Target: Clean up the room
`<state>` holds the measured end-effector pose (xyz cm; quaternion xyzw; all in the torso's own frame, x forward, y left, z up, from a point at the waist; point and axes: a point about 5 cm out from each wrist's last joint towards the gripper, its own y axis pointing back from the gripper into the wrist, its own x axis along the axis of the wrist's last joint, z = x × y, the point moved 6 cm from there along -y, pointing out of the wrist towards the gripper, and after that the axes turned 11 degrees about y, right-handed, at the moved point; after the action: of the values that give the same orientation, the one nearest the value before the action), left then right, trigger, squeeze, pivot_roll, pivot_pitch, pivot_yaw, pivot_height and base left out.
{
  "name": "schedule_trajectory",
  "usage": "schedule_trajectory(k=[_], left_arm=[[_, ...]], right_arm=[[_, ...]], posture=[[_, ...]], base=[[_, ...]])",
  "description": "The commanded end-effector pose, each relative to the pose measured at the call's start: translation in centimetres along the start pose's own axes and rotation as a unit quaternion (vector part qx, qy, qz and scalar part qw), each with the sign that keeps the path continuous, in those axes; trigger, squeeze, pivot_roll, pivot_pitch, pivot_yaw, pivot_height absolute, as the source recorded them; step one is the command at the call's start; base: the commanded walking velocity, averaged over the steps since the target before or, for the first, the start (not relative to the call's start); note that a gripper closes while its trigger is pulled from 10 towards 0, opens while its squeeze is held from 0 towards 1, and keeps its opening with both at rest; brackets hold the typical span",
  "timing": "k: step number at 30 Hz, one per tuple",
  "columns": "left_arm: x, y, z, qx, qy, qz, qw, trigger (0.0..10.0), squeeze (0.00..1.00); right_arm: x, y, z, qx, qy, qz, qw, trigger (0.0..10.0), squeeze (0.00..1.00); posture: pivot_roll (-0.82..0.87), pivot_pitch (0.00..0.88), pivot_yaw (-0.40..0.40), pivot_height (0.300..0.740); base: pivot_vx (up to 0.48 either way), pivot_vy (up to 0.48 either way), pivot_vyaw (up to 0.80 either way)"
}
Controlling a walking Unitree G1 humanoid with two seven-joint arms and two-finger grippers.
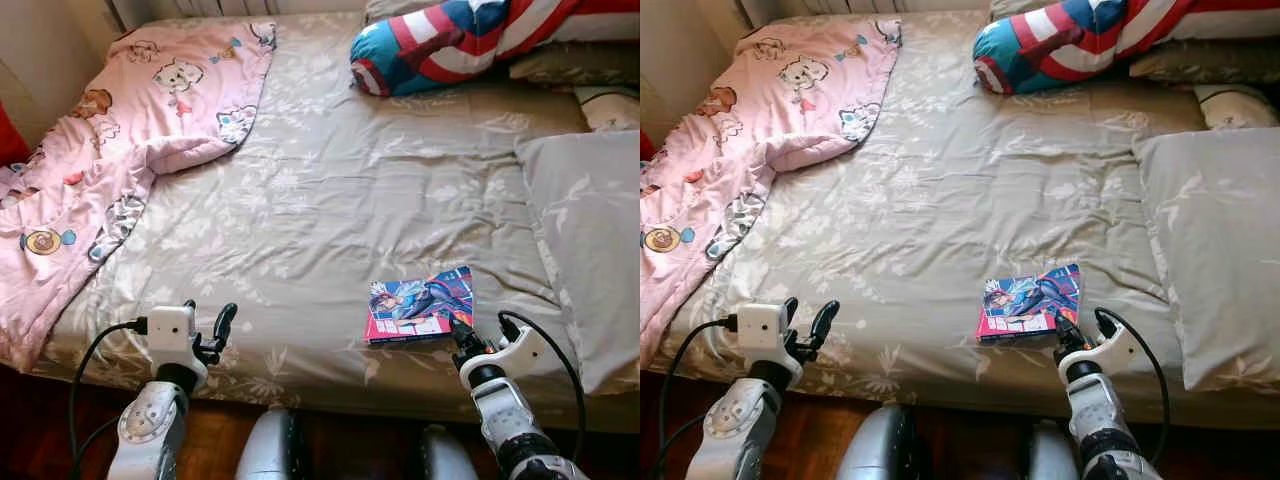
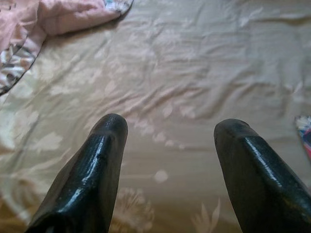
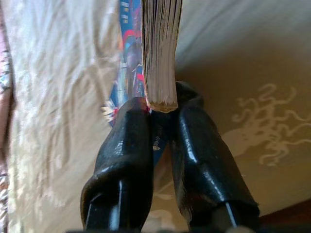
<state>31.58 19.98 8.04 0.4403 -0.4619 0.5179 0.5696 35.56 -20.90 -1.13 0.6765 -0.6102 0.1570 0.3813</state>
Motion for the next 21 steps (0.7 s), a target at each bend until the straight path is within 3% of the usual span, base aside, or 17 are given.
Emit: schedule_trajectory(k=[1,11,21], left_arm=[[-0.3,0.8,-0.5,0.003,-0.007,-0.014,1.0,10.0,0.0],[-0.8,1.8,-0.2,-0.001,-0.013,-0.037,0.999,10.0,0.0],[-0.9,1.9,-0.3,0.0,-0.015,-0.045,0.999,10.0,0.0]], right_arm=[[-0.5,0.3,0.7,-0.018,-0.004,-0.005,1.0,10.0,0.0],[-0.2,1.1,3.8,-0.101,-0.024,0.006,0.995,10.0,0.0],[-0.2,1.3,4.4,-0.114,-0.018,0.002,0.993,10.0,0.0]], posture=[[0.12,0.302,0.122,0.651],[0.14,0.355,0.138,0.651],[0.15,0.366,0.146,0.651]], base=[[0.0,0.0,0.0],[0.0,0.0,0.0],[0.0,0.0,0.0]])
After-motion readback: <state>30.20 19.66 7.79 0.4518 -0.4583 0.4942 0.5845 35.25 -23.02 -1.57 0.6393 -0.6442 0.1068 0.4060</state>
